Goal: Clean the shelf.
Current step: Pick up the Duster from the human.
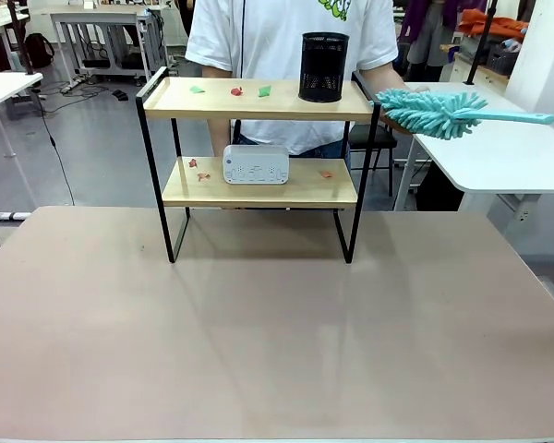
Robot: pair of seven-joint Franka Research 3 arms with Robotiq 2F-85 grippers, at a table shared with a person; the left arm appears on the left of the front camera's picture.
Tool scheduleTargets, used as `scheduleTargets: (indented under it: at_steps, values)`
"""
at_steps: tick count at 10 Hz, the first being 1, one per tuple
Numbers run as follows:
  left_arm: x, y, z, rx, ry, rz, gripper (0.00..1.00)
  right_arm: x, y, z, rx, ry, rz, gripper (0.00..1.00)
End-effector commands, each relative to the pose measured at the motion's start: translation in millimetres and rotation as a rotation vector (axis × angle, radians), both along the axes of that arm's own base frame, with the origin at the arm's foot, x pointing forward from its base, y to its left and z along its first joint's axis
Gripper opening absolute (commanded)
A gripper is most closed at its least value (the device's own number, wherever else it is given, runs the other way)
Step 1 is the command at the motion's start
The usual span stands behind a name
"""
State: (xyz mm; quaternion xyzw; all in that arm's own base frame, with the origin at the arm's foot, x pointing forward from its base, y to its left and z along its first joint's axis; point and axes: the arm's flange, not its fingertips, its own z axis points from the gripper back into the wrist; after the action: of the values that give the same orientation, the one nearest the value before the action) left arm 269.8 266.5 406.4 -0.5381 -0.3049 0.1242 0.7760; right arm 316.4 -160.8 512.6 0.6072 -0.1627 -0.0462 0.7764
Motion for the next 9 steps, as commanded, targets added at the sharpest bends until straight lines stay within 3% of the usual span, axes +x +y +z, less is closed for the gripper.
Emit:
scheduleTargets:
  at_steps: [1,3,5,6,9]
  values:
    - [0,1,0,-0.002,-0.036,-0.005,1.00,4,4,-1,-0.022,0.002,-0.008,1.00]
    - [0,1,0,-0.002,-0.036,-0.005,1.00,58,7,4,0.179,0.071,0.058,1.00]
    - [0,1,0,-0.002,-0.036,-0.005,1.00,107,16,31,0.353,0.260,0.114,1.00]
    - [0,1,0,-0.002,-0.036,-0.005,1.00,124,20,37,0.327,0.348,0.069,1.00]
    - [0,1,0,-0.002,-0.036,-0.005,1.00,160,47,32,0.176,0.495,0.173,1.00]
